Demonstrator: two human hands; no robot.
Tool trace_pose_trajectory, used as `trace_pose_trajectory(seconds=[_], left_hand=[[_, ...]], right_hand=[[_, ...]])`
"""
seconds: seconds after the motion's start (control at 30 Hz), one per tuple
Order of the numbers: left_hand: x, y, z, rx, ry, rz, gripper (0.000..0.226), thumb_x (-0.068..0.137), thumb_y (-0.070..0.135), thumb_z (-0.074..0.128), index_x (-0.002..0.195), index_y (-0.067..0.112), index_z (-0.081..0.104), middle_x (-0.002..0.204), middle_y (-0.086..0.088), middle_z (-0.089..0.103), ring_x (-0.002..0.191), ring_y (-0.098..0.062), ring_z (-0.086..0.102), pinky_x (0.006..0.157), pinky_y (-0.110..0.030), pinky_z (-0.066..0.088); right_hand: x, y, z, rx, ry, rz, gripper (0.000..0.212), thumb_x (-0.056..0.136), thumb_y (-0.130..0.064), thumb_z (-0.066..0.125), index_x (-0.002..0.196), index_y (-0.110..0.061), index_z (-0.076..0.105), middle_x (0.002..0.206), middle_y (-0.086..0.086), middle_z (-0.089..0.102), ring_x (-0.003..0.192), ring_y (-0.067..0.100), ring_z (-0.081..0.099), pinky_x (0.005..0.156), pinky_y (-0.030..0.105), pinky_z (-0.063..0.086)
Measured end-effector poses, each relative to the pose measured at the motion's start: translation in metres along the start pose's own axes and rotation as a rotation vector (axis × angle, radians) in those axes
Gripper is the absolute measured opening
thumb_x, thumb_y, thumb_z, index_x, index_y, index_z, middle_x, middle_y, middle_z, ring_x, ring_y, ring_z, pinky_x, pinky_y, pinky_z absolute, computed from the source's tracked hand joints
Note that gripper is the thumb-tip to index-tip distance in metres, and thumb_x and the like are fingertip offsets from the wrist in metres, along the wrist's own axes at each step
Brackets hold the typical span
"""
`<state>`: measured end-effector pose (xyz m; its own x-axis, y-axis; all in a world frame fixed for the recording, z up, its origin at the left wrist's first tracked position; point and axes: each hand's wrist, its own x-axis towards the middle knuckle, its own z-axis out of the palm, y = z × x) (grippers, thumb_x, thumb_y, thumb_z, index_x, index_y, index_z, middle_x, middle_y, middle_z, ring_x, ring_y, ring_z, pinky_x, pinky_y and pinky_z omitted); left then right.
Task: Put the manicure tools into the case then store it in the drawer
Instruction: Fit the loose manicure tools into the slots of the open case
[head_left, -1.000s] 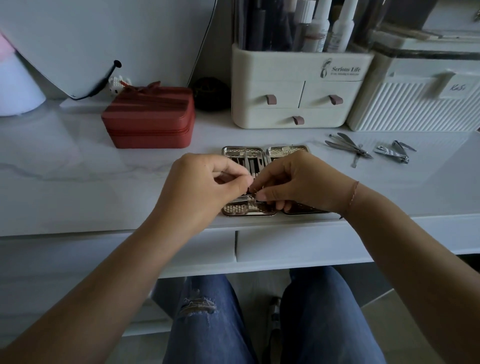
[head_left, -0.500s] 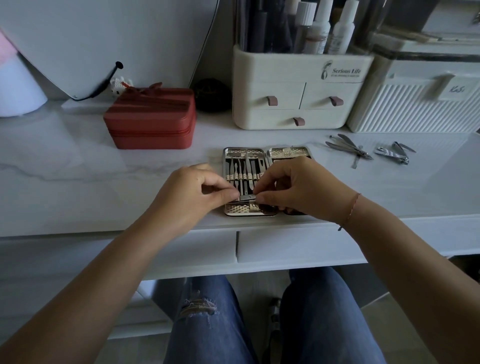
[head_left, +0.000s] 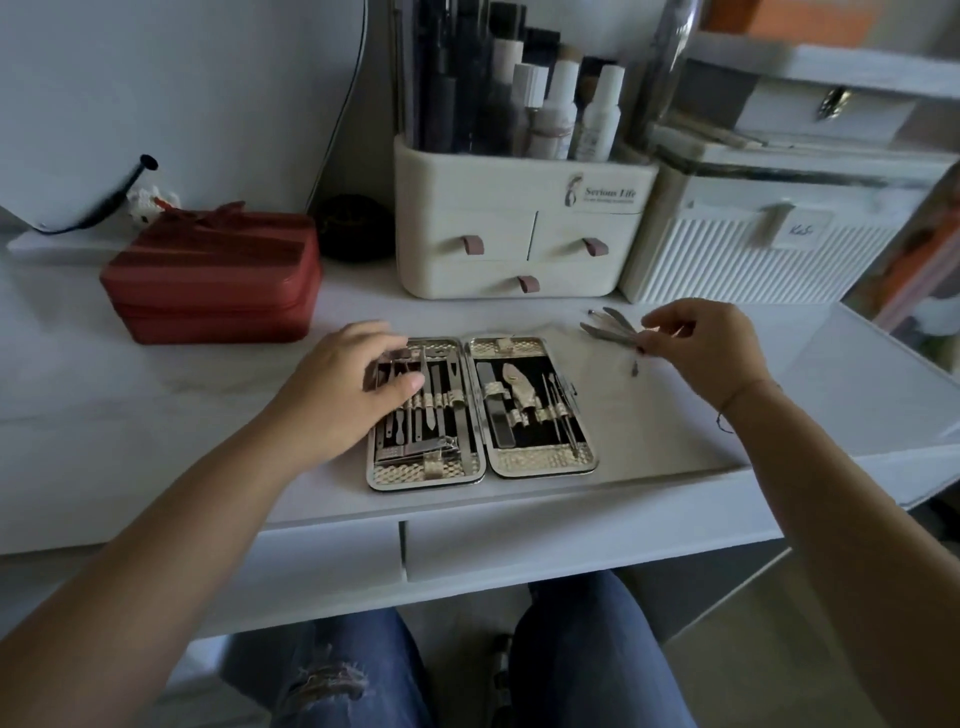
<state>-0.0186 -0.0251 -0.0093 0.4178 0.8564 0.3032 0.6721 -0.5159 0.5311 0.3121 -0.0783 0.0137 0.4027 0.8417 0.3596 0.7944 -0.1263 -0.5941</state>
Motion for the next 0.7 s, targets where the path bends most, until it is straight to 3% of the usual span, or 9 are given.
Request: trace_pose_trajectory(seconds=[0.2, 0.43, 0.6, 0.7], left_hand=[[-0.004, -0.004, 0.001, 0.071, -0.001, 0.031, 0.055, 0.087, 0.051, 0.052, 0.131, 0.018, 0.053, 0.143, 0.003, 0.045, 0.132, -0.013, 0.039, 0.105, -0.023, 0.023], [-0.004, -0.003, 0.001, 0.078, 0.008, 0.042, 0.066, 0.078, 0.057, 0.040, 0.131, 0.021, 0.053, 0.141, 0.007, 0.045, 0.131, -0.010, 0.038, 0.102, -0.018, 0.021], [-0.004, -0.004, 0.002, 0.083, 0.009, 0.038, 0.057, 0.087, 0.055, 0.047, 0.132, 0.021, 0.051, 0.142, 0.007, 0.044, 0.131, -0.011, 0.037, 0.102, -0.020, 0.021], [-0.004, -0.003, 0.001, 0.084, -0.001, 0.034, 0.065, 0.079, 0.058, 0.040, 0.132, 0.021, 0.052, 0.142, 0.007, 0.044, 0.131, -0.010, 0.037, 0.102, -0.018, 0.020]], right_hand=[[0.015, 0.003, 0.011, -0.147, -0.114, -0.082, 0.017, 0.080, -0.022, 0.069, 0.097, -0.022, 0.071, 0.086, -0.005, 0.061, 0.072, 0.007, 0.050, 0.061, 0.018, 0.034], [0.023, 0.000, 0.015, -0.220, -0.170, -0.079, 0.010, 0.082, -0.021, 0.067, 0.089, -0.015, 0.071, 0.087, -0.001, 0.060, 0.079, 0.013, 0.050, 0.071, 0.026, 0.035], [0.024, 0.000, 0.015, -0.156, -0.127, -0.037, 0.004, 0.078, -0.021, 0.071, 0.080, -0.018, 0.073, 0.080, -0.001, 0.062, 0.073, 0.010, 0.049, 0.057, 0.018, 0.032], [0.021, -0.001, 0.014, -0.130, -0.092, -0.008, 0.004, 0.079, -0.021, 0.071, 0.079, -0.018, 0.073, 0.078, 0.000, 0.060, 0.077, 0.013, 0.050, 0.056, 0.014, 0.031]])
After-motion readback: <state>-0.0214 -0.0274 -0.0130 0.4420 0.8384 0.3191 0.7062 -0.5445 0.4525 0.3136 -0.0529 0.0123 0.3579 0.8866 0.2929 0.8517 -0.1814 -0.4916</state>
